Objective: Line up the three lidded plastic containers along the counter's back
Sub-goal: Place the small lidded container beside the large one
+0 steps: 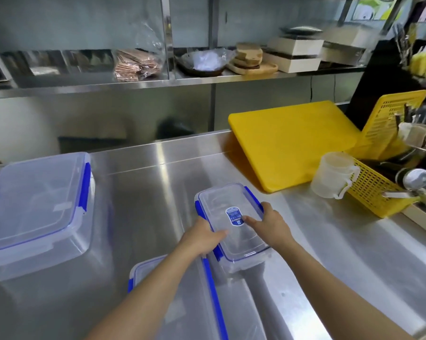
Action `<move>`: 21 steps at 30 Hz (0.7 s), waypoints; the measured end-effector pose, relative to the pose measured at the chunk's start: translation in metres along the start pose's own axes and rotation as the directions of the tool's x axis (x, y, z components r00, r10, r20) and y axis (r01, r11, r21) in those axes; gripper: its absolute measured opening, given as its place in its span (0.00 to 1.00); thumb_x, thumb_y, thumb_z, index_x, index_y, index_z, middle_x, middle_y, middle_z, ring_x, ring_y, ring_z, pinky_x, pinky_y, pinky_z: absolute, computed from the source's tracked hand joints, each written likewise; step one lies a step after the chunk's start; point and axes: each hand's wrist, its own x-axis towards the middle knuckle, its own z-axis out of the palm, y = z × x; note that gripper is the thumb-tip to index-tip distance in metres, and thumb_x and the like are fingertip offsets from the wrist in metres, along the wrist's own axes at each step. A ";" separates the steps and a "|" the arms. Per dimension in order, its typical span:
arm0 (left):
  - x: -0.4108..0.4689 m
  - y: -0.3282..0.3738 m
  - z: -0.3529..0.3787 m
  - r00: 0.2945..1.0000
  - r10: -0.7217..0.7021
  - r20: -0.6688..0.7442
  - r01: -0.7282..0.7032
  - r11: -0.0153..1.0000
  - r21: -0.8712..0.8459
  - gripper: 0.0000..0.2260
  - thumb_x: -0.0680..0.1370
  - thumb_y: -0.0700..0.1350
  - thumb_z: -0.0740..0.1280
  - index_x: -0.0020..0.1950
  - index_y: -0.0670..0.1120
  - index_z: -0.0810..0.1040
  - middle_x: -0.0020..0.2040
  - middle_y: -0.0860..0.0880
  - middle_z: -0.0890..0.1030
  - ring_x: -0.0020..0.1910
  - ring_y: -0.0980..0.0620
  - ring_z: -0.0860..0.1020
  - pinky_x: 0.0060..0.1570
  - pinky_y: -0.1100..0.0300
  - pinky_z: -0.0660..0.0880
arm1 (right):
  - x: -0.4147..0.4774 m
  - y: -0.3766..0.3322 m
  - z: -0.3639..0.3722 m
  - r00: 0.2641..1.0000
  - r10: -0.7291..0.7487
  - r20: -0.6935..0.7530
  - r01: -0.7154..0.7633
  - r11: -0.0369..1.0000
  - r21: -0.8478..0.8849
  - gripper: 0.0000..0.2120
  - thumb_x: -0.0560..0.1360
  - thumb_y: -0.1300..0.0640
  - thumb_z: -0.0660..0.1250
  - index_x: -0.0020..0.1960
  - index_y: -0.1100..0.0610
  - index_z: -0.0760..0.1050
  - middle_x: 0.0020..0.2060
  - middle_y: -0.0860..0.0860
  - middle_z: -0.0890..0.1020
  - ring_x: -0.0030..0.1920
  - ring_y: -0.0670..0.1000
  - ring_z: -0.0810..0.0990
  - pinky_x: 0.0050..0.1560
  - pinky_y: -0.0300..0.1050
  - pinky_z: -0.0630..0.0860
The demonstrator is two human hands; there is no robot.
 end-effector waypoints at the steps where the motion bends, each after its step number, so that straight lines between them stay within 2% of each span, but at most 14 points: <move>1: 0.000 0.000 -0.005 0.998 0.000 -0.062 -0.004 0.998 -0.068 0.23 0.70 0.56 0.69 0.59 0.49 0.67 0.53 0.51 0.77 0.53 0.47 0.78 0.54 0.52 0.76 | 0.004 -0.006 0.002 0.999 -0.025 -0.023 0.026 0.999 0.036 0.31 0.70 0.41 0.68 0.65 0.55 0.64 0.59 0.56 0.76 0.52 0.55 0.76 0.42 0.44 0.70; 3: 0.001 -0.002 -0.016 0.980 -0.013 -0.199 -0.030 0.978 -0.209 0.23 0.70 0.53 0.71 0.54 0.48 0.61 0.54 0.49 0.75 0.52 0.46 0.77 0.52 0.50 0.75 | 0.012 -0.021 0.008 0.995 -0.082 -0.054 0.088 0.988 0.124 0.30 0.69 0.42 0.69 0.65 0.55 0.64 0.59 0.56 0.76 0.51 0.54 0.76 0.45 0.44 0.71; 7: 0.001 -0.009 -0.046 0.884 -0.046 -0.466 -0.127 0.934 -0.334 0.16 0.74 0.51 0.67 0.48 0.47 0.60 0.45 0.49 0.75 0.38 0.54 0.76 0.34 0.63 0.72 | 0.026 -0.061 0.028 0.981 -0.184 -0.059 0.193 0.937 0.290 0.24 0.68 0.44 0.71 0.57 0.50 0.64 0.52 0.50 0.74 0.46 0.50 0.75 0.41 0.42 0.74; 8: 0.002 -0.012 -0.055 0.857 -0.060 -0.511 -0.136 0.931 -0.339 0.15 0.75 0.52 0.66 0.47 0.47 0.61 0.43 0.49 0.76 0.37 0.54 0.76 0.33 0.61 0.73 | 0.029 -0.072 0.034 0.979 -0.199 -0.053 0.205 0.928 0.312 0.23 0.68 0.45 0.71 0.56 0.50 0.63 0.50 0.48 0.74 0.46 0.50 0.76 0.42 0.42 0.75; 11: 0.009 -0.028 -0.078 0.813 -0.126 -0.568 -0.122 0.918 -0.378 0.14 0.75 0.52 0.66 0.48 0.45 0.65 0.44 0.48 0.78 0.41 0.48 0.79 0.43 0.50 0.79 | 0.038 -0.103 0.055 0.972 -0.236 -0.016 0.225 0.905 0.362 0.24 0.67 0.45 0.72 0.57 0.50 0.65 0.51 0.48 0.74 0.49 0.53 0.78 0.49 0.51 0.80; 13: 0.018 -0.041 -0.092 0.783 -0.158 -0.602 -0.121 0.910 -0.397 0.12 0.76 0.51 0.65 0.48 0.45 0.66 0.43 0.48 0.78 0.42 0.48 0.79 0.43 0.49 0.79 | 0.044 -0.121 0.069 0.963 -0.268 0.007 0.246 0.893 0.376 0.23 0.67 0.45 0.72 0.55 0.48 0.64 0.51 0.48 0.75 0.50 0.53 0.79 0.50 0.55 0.81; 15: 0.028 -0.055 -0.104 0.749 -0.170 -0.641 -0.140 0.904 -0.404 0.09 0.77 0.49 0.63 0.48 0.45 0.67 0.43 0.48 0.77 0.38 0.52 0.77 0.38 0.54 0.75 | 0.052 -0.137 0.084 0.953 -0.303 0.027 0.273 0.892 0.360 0.23 0.68 0.44 0.71 0.56 0.51 0.65 0.53 0.51 0.76 0.52 0.54 0.79 0.51 0.58 0.80; 16: 0.034 -0.061 -0.109 0.745 -0.179 -0.643 -0.156 0.890 -0.429 0.08 0.78 0.48 0.62 0.50 0.45 0.68 0.43 0.48 0.77 0.38 0.55 0.76 0.37 0.56 0.74 | 0.057 -0.145 0.092 0.950 -0.311 0.037 0.279 0.893 0.354 0.24 0.69 0.44 0.70 0.58 0.53 0.66 0.54 0.52 0.76 0.53 0.55 0.78 0.52 0.58 0.79; 18: 0.048 -0.073 -0.119 0.785 -0.186 -0.591 -0.211 0.816 -0.538 0.10 0.77 0.48 0.63 0.57 0.47 0.69 0.46 0.52 0.78 0.44 0.56 0.77 0.42 0.57 0.76 | 0.066 -0.160 0.107 0.947 -0.317 0.046 0.283 0.896 0.344 0.23 0.71 0.45 0.68 0.60 0.55 0.66 0.56 0.54 0.76 0.54 0.56 0.77 0.54 0.58 0.78; 21: 0.065 -0.088 -0.132 0.866 -0.127 -0.483 -0.235 0.751 -0.618 0.23 0.72 0.50 0.70 0.64 0.58 0.65 0.55 0.58 0.77 0.53 0.57 0.78 0.50 0.55 0.78 | 0.083 -0.176 0.126 0.937 -0.343 0.057 0.303 0.887 0.349 0.22 0.73 0.47 0.66 0.62 0.58 0.66 0.57 0.57 0.76 0.56 0.57 0.76 0.56 0.58 0.76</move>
